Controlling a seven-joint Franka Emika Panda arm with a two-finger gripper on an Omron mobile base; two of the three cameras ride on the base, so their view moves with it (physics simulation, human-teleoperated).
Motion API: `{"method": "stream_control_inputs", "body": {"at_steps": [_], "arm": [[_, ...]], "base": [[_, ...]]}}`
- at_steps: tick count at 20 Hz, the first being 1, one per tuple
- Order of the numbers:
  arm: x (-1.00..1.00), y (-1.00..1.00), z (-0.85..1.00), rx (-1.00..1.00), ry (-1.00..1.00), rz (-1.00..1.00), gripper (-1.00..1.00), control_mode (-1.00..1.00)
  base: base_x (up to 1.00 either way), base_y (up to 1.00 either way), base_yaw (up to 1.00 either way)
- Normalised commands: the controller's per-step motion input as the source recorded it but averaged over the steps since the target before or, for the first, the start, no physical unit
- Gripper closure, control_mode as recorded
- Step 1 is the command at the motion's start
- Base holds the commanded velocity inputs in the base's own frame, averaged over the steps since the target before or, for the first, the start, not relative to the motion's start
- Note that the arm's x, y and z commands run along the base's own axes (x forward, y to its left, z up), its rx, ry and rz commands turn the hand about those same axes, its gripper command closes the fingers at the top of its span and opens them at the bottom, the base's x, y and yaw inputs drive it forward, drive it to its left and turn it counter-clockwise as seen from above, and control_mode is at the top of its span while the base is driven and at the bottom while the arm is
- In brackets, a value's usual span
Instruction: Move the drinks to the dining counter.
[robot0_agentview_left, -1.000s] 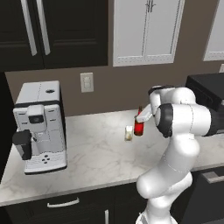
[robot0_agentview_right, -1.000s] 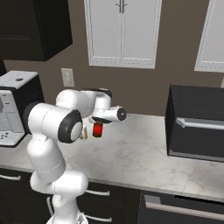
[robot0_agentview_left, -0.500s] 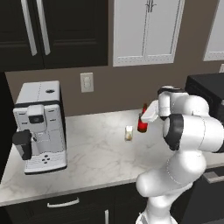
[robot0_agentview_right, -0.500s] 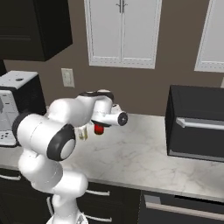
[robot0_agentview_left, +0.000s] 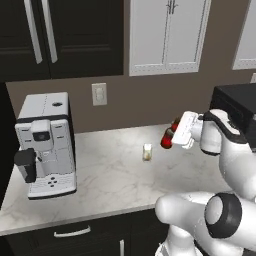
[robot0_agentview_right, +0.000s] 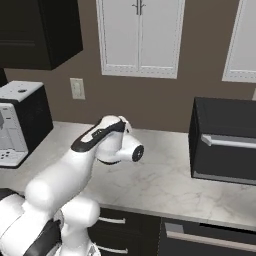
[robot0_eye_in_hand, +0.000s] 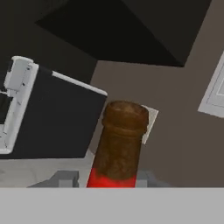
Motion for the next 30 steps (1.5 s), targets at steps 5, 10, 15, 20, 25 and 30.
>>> {"method": "stream_control_inputs", "body": {"at_steps": [5,10,15,20,25,30], "arm": [[-1.00,0.04,0.61,0.00,-0.01,0.25,1.00,-1.00],[-0.89,0.00,0.34,0.00,-0.03,0.22,1.00,-1.00],[-0.90,0.00,0.07,0.00,-0.12,0.18,1.00,-1.00],[-0.65,0.12,0.00,-0.02,-0.11,0.16,1.00,-1.00],[-0.13,0.12,0.00,-0.01,-0.01,0.04,1.00,1.00],[0.00,0.00,0.00,0.00,0.00,0.00,1.00,1.00]], "base": [[0.00,0.00,0.00],[0.00,0.00,0.00],[0.00,0.00,0.00],[0.00,0.00,0.00],[0.01,0.02,0.00],[-0.21,0.01,0.02]]}}
